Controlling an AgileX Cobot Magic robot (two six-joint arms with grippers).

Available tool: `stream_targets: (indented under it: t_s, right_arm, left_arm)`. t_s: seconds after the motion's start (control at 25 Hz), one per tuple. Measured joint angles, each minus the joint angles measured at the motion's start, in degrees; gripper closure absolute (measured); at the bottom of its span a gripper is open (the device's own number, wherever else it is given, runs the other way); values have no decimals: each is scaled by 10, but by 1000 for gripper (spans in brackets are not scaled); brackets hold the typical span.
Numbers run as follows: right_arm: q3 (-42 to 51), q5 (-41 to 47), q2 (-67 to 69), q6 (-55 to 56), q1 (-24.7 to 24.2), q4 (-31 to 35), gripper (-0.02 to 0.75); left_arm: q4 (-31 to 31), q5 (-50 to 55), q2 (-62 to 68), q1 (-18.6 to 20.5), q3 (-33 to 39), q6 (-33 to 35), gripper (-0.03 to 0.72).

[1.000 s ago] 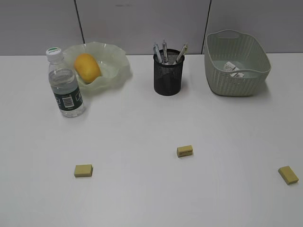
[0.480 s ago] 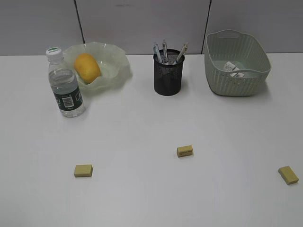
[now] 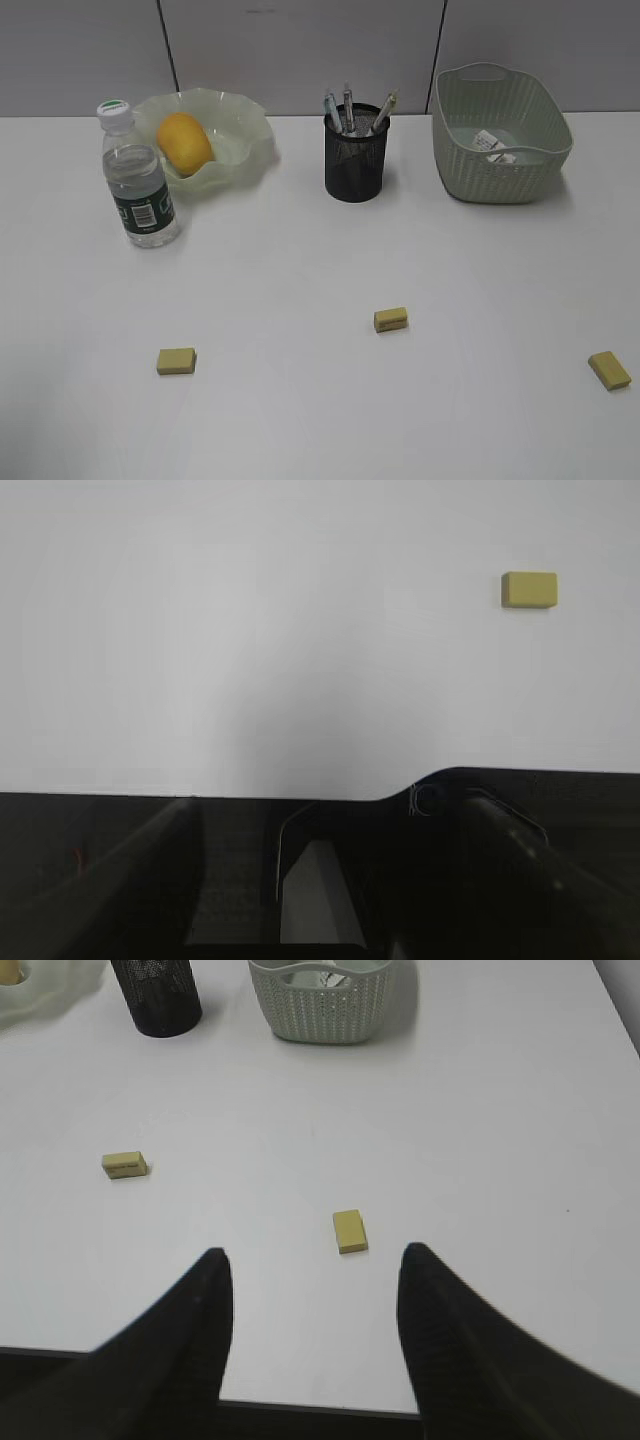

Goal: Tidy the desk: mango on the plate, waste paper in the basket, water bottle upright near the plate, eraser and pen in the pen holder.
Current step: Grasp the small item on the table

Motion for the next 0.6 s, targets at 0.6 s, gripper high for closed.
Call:
stream_targets:
  t_s: [0.6]
  right_arm:
    - [0, -2, 0, 0, 0, 1, 314]
  left_arm:
    - [-11, -71, 242, -183, -21, -183, 112]
